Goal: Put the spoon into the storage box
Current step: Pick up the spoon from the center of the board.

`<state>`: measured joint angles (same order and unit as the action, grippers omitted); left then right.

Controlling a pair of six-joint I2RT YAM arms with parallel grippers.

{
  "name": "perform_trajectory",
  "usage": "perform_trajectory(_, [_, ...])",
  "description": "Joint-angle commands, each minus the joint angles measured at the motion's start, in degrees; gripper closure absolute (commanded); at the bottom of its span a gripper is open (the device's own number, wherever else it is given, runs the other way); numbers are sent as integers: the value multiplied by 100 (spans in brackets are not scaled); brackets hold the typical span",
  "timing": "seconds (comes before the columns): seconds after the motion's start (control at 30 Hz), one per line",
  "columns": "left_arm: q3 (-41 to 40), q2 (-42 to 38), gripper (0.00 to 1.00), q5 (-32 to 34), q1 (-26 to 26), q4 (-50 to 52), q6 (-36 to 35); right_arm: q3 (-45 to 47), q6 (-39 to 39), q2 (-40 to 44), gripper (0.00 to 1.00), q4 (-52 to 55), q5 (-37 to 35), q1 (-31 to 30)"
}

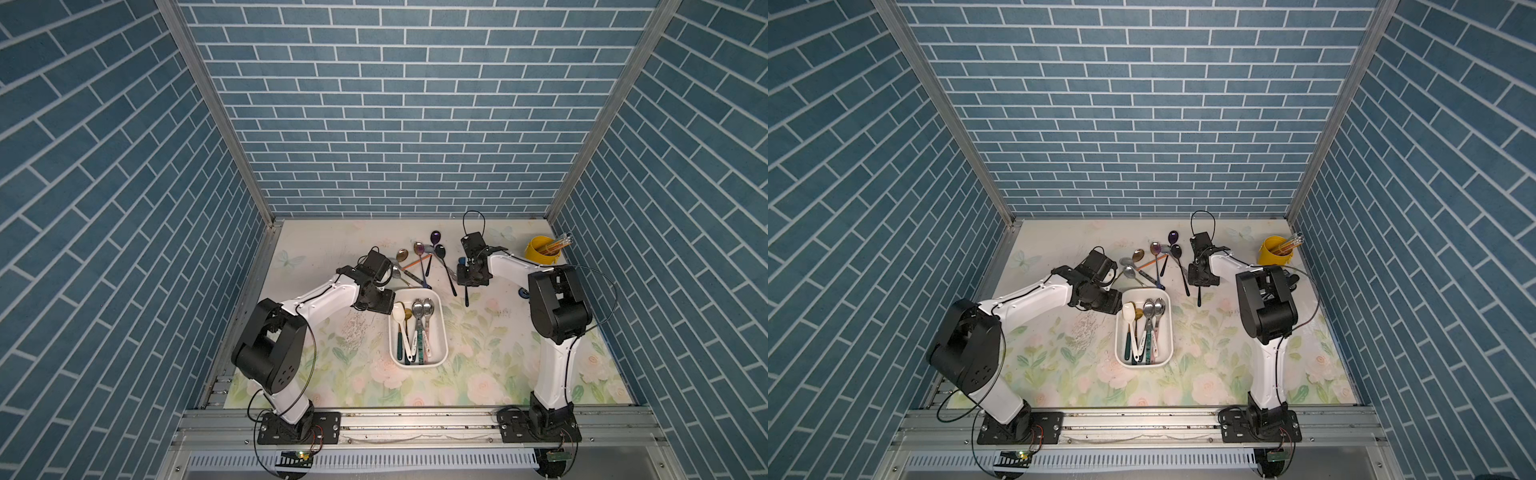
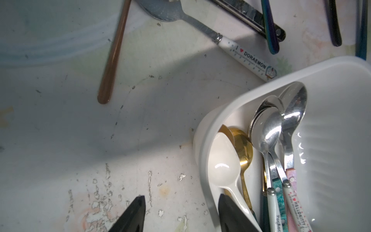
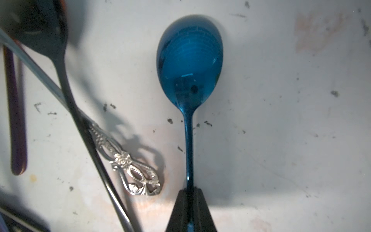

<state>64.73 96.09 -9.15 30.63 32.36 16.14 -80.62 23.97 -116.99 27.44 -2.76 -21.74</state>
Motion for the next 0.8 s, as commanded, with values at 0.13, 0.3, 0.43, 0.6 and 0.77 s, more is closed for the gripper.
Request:
perform_trajectory(0.13, [-195,-160,38,-313,-84,-43,4,-135,-286,33,96,450,73,-15])
perform_trajectory(0.3, [-361,-188,38,-721,-88,-261,16,-337,-340,260,97,596,3,-29])
perform_trajectory(0.43, [-501,-228,38,-871,-84,-381,38,-472,-344,508,97,747,-1,-43])
perform_trajectory(0.6, [-684,-301,38,-1148,-75,-513,64,-446,-305,851,98,894,81,-133])
perform_trajectory(0.77, [-938,-458,38,-1284,-12,-740,278,-455,-229,1207,98,1164,131,-441])
